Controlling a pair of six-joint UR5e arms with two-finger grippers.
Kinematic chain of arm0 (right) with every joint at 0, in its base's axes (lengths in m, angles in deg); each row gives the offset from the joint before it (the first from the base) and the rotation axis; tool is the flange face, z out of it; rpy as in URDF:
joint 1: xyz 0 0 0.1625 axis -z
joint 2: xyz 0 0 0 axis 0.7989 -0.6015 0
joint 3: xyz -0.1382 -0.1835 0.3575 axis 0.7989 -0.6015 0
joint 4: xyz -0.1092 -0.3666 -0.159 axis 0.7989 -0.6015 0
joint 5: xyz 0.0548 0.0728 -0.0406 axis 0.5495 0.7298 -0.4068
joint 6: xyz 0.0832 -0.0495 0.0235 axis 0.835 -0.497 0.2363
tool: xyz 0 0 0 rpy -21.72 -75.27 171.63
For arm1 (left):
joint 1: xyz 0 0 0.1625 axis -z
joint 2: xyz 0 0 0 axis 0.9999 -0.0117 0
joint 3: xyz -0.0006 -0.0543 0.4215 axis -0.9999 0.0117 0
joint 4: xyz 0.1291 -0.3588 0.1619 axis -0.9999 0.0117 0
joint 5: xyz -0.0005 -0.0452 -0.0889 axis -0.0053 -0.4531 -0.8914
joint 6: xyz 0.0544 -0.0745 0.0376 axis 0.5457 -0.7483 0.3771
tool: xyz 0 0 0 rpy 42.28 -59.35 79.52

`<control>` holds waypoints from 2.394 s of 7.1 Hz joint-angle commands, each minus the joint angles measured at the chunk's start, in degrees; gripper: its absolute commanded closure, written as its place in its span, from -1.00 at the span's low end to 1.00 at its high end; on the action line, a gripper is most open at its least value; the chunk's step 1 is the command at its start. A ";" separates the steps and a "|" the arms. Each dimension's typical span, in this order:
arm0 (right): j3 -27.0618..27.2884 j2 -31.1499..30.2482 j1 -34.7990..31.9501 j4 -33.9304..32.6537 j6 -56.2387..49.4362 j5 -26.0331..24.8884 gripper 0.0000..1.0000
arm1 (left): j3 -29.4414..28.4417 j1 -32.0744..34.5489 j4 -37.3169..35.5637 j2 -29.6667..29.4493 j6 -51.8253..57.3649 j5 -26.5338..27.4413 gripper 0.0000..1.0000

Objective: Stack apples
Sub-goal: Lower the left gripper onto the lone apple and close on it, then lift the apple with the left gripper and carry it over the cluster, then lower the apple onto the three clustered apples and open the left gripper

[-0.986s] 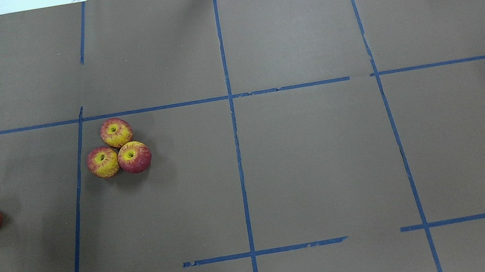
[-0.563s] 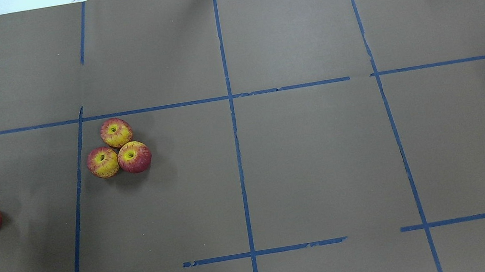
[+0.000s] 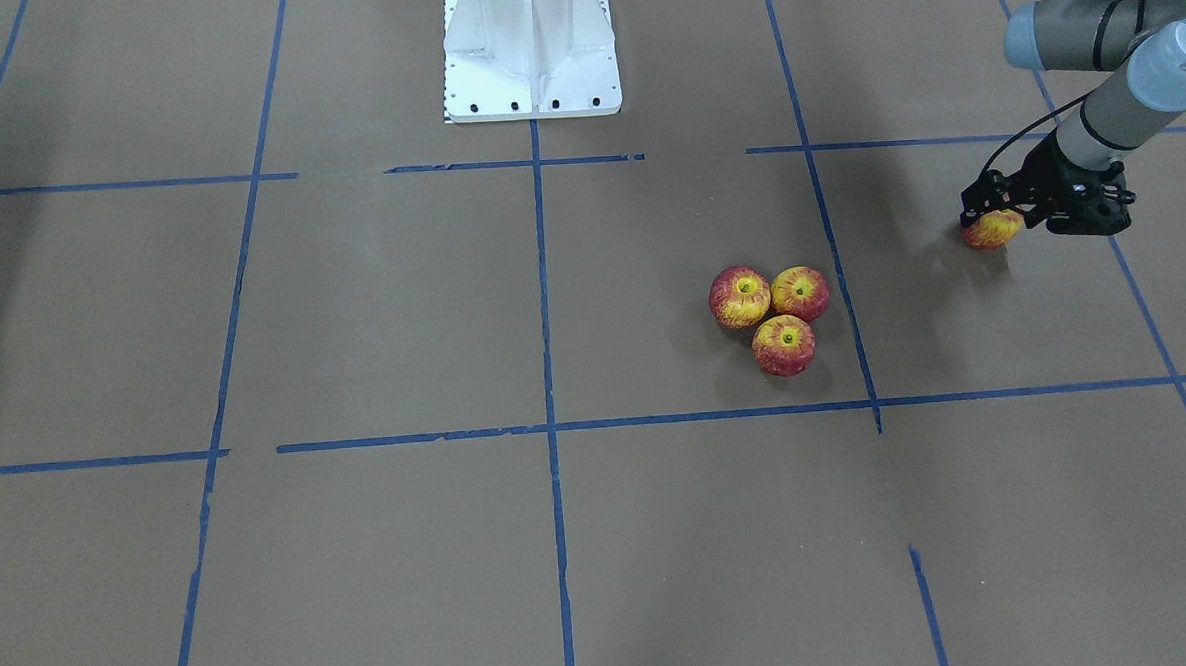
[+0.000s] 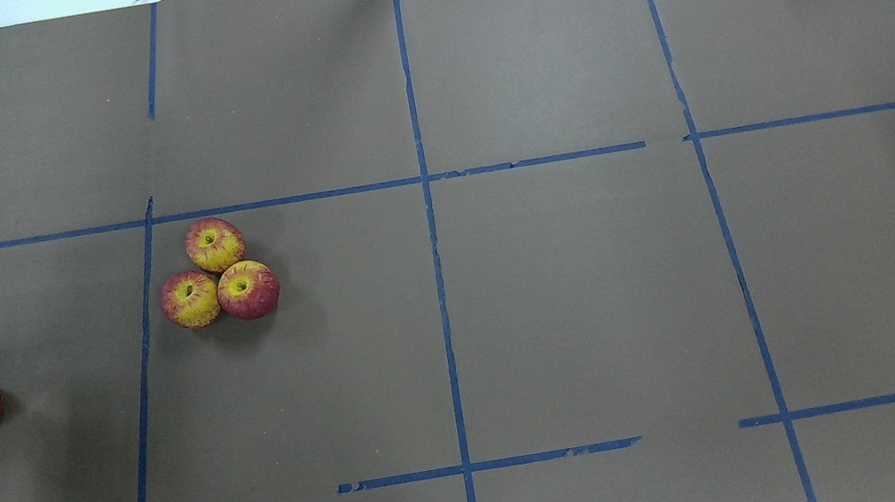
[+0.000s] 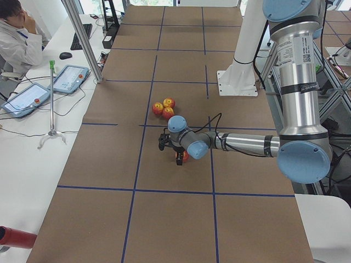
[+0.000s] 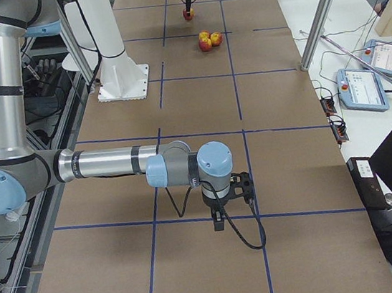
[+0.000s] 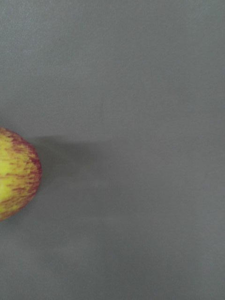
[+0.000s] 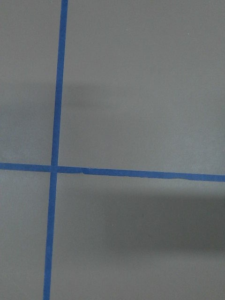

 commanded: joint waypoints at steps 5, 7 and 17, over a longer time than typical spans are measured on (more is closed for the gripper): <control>0.00 0.00 0.00 0.00 -0.04 0.00 -1.00 | 12.18 -0.13 -11.94 -6.94 -10.61 -0.20 1.00; 0.00 0.00 0.00 0.00 -0.04 0.00 -1.00 | 10.37 -0.47 -27.51 -22.93 -14.10 0.06 1.00; 0.00 0.00 0.00 0.00 -0.04 0.00 -1.00 | 1.74 -8.56 -28.63 -33.81 -21.16 5.95 1.00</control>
